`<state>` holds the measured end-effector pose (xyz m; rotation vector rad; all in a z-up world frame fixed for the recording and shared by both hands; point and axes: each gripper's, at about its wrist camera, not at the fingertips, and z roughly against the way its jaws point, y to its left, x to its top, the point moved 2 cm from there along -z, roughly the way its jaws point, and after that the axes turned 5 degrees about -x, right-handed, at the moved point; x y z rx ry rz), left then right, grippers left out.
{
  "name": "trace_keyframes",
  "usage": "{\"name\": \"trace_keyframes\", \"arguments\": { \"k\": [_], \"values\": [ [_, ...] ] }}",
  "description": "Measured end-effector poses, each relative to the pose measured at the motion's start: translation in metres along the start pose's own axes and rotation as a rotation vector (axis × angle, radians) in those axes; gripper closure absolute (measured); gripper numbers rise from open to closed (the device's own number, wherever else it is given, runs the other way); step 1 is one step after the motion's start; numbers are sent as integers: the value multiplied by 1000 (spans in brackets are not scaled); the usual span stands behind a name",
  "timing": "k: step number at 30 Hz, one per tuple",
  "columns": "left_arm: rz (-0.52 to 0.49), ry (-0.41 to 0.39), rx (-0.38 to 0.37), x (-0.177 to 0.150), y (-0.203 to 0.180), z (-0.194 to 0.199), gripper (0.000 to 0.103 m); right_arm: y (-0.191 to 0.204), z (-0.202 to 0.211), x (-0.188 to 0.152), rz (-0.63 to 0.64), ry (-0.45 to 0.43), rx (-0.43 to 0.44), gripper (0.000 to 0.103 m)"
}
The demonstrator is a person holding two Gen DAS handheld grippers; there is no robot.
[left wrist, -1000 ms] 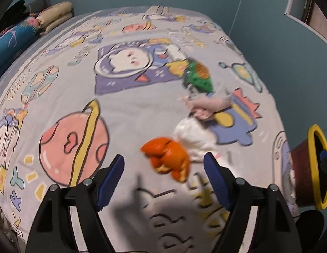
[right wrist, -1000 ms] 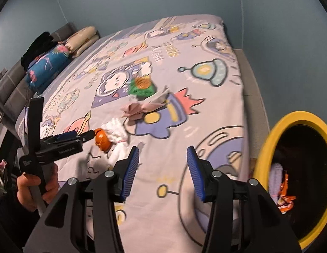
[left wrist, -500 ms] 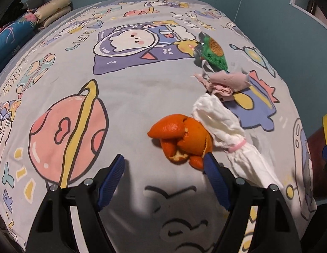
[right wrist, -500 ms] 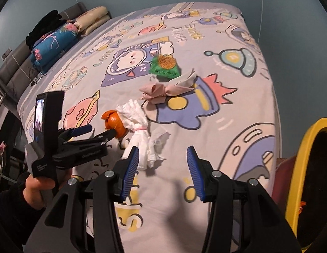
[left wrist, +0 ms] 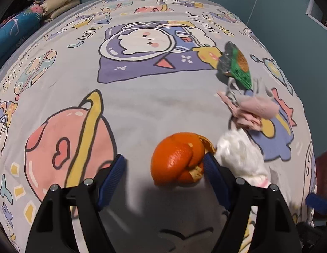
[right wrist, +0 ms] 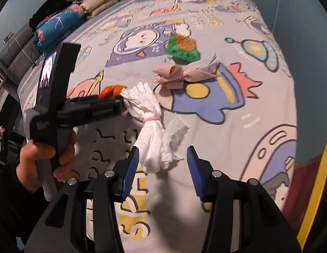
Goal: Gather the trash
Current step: 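Grasp the orange peel with the left tool while the right tool grasps the white tissue, then carry the orange peel with the left tool while the right tool carries the white tissue to the bin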
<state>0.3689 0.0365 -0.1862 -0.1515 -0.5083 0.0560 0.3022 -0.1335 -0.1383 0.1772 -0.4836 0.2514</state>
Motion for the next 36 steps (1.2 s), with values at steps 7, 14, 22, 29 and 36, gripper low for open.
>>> {"name": "trace_keyframes", "arguments": {
  "k": [7,14,22,29,36],
  "values": [
    [34,-3,-6,7,17,-8,29,19,-28,11,41,41,-2,58],
    [62,-9,-13,15,26,-15,29,32,-55,22,62,63,-34,59],
    [57,-21,-6,23,29,-18,30,31,-71,29,53,80,-67,67],
    [-8,-42,-13,22,17,-14,64,24,-69,26,40,91,-90,80],
    [-30,-41,-4,11,16,-6,71,14,-51,15,3,113,-75,84]
  ]
}}
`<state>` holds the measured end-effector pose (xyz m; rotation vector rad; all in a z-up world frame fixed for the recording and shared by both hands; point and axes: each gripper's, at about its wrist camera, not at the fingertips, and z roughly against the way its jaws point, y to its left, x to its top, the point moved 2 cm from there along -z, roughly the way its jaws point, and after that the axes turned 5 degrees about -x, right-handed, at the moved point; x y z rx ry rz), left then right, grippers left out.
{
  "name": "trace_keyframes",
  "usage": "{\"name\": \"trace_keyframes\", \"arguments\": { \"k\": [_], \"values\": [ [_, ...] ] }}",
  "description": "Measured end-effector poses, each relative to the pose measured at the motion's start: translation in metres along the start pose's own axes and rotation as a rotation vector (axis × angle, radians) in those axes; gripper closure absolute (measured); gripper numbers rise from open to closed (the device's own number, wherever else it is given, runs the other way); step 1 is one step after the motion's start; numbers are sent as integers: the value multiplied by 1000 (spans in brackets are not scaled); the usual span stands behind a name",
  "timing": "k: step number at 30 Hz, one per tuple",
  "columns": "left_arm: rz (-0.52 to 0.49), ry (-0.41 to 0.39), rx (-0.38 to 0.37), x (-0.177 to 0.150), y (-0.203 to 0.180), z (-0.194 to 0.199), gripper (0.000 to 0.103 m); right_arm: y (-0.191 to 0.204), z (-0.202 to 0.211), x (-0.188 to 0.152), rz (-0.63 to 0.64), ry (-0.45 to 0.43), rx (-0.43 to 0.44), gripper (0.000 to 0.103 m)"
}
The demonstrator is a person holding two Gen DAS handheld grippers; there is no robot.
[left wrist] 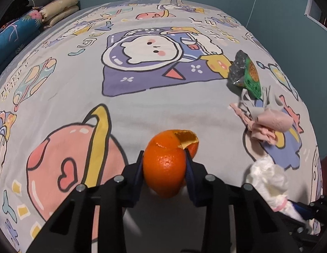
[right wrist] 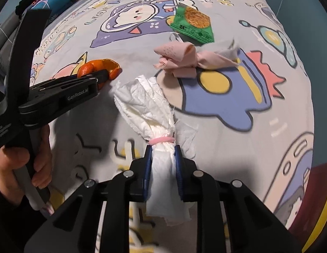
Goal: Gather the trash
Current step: 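Carry the orange peel with the left tool while the right tool carries the white tissue to the bin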
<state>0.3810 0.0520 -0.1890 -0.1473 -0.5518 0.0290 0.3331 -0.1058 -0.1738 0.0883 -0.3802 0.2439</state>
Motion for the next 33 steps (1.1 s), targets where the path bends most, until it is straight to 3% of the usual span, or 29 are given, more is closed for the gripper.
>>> {"name": "trace_keyframes", "arguments": {
  "k": [5,10,14,25,33],
  "values": [
    [14,-18,-13,-7,-1,17,75,-19,31,-14,-37,-44,18,85],
    [-38,-113,-29,-7,-22,54,75,-44,73,-31,-89,-113,46,85],
    [-33,-144,-80,-7,-37,80,76,-63,100,-43,-129,-158,56,85],
    [-95,-250,-194,-12,-98,155,76,-115,169,-70,-229,-298,38,85],
    [-199,-318,-262,-18,-157,198,76,-159,195,-85,-312,-375,-3,85]
  ]
}}
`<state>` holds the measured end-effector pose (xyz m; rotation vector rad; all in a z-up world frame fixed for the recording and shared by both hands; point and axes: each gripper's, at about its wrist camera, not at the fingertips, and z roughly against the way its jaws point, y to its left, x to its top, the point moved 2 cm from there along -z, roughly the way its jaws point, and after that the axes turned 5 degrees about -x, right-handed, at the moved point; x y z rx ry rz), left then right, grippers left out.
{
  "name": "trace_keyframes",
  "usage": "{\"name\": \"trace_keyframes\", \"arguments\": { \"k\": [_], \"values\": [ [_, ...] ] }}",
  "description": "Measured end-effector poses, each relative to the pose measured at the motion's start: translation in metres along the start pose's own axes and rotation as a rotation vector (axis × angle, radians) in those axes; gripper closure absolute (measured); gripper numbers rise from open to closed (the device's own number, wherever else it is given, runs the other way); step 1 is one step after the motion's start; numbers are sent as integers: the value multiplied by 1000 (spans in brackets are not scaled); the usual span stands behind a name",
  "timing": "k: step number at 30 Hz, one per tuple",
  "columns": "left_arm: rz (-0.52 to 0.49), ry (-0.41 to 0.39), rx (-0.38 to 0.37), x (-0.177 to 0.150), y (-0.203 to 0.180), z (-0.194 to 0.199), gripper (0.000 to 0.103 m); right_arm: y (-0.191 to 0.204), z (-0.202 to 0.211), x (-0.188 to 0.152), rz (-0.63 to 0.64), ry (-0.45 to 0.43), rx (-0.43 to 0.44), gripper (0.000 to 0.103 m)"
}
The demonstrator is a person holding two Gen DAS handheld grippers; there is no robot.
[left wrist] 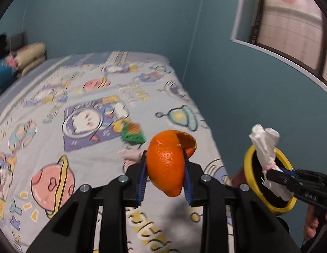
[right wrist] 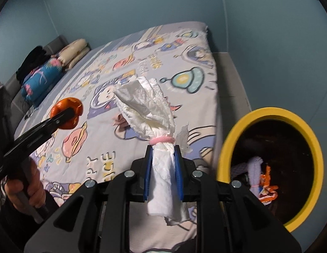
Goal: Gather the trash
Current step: 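Carry the orange peel with the left tool while the right tool carries the white tissue to the bin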
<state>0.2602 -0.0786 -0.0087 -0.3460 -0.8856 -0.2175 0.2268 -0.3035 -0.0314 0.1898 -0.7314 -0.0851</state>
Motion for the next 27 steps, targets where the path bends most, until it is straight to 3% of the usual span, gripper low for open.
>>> {"name": "trace_keyframes", "arguments": {
  "k": [7,13,27],
  "values": [
    [-116,-40,-58,10,-66,-1,76,-55,15,2,-99,-52,-56,85],
    [-209,-46,-113,13,-122,-25,76,-104,22,-3,-183,-68,-113,85],
    [-313,36,-238,-4,-217,-92,76,-178,23,-23,-306,-40,-213,84]
  ]
}}
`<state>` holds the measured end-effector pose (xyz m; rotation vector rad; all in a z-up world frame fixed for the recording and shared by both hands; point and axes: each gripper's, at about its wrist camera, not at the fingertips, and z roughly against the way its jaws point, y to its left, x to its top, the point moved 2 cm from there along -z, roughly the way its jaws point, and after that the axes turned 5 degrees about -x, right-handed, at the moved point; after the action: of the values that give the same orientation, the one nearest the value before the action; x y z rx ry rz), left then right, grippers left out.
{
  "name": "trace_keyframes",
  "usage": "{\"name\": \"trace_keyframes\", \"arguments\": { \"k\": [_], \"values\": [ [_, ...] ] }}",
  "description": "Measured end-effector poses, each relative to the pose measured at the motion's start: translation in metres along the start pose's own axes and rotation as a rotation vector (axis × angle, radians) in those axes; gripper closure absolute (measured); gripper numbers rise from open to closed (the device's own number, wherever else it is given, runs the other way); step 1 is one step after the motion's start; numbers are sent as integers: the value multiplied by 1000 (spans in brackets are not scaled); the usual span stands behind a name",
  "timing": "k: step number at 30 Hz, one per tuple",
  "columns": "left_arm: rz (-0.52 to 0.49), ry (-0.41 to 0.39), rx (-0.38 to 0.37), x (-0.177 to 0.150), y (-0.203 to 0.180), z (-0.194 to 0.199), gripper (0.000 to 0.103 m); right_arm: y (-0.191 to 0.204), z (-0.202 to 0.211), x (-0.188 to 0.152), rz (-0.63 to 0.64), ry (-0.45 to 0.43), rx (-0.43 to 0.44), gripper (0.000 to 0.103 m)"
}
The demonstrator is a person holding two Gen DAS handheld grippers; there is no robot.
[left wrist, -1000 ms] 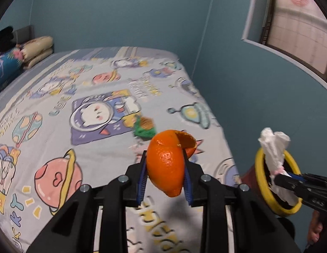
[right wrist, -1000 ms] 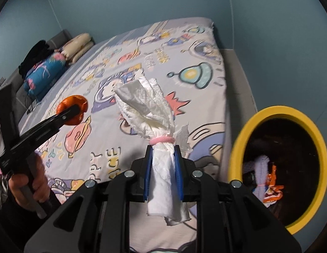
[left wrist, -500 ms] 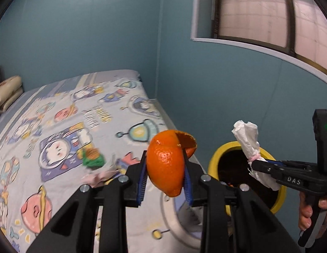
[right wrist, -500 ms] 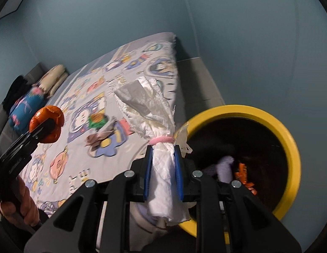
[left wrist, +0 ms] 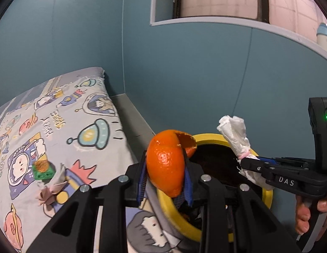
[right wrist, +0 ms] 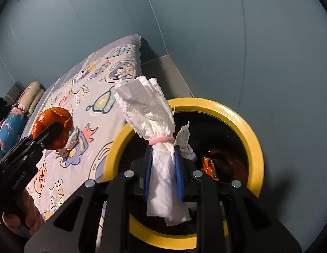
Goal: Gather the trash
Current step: 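Carry the orange peel with the left tool while the right tool carries the white tissue to the bin, then open both tools over the yellow bin, dropping the orange peel and white tissue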
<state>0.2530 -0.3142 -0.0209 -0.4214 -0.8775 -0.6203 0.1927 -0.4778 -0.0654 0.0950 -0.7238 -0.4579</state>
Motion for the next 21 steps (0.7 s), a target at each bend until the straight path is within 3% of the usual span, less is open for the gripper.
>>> {"name": "trace_keyframes", "arguments": {
  "k": [16,21],
  "values": [
    [-29,20,-51,-6,-43,-30,72,-29,5,-1,-38,5,-17,83],
    [-2,41,-64,-8,-37,-34,64,-34,1,2,-63,9,-29,75]
  ]
}}
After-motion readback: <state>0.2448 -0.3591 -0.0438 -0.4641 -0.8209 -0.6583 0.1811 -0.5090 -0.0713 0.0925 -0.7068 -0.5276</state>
